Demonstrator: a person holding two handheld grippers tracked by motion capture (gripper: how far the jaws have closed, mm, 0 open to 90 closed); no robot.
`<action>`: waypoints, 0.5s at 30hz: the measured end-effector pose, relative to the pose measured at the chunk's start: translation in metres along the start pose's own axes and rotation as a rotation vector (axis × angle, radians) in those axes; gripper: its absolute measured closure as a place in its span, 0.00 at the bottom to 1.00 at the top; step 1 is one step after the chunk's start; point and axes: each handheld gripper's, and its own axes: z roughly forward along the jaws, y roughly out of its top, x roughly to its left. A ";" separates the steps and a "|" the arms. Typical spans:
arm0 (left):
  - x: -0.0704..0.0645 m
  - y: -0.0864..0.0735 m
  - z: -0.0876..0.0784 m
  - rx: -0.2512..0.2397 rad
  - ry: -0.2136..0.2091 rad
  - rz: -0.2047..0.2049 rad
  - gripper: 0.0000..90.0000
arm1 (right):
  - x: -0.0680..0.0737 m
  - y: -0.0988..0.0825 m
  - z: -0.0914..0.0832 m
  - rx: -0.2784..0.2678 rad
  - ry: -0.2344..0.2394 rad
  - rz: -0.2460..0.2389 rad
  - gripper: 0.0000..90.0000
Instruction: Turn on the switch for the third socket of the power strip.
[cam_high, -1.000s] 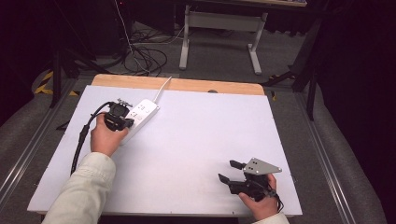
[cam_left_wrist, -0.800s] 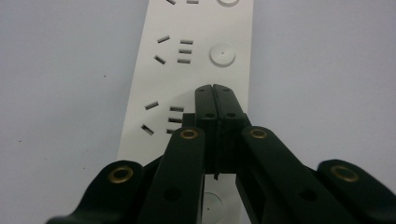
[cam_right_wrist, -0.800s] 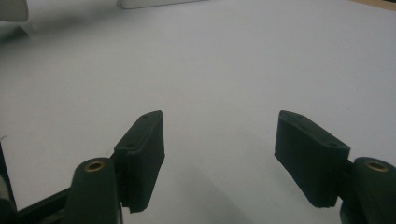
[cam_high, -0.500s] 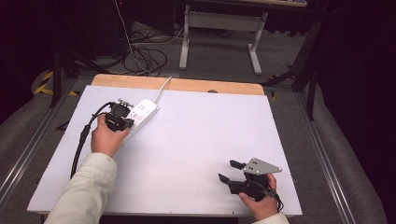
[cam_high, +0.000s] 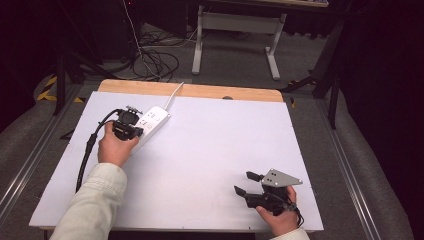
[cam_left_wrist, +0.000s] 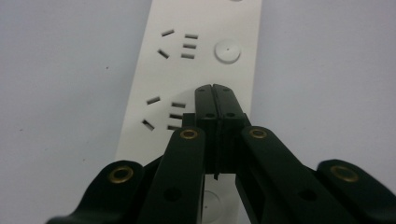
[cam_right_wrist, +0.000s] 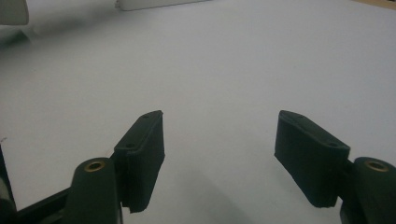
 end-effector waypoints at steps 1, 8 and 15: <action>-0.001 0.000 0.000 0.006 0.001 -0.003 1.00 | 0.000 0.000 0.000 0.000 0.000 0.003 0.38; -0.001 0.000 0.000 0.004 0.001 -0.001 1.00 | 0.000 0.000 0.000 -0.002 0.001 0.002 0.38; -0.002 0.000 0.001 0.000 0.009 0.001 1.00 | 0.000 0.000 0.000 -0.001 0.001 0.005 0.38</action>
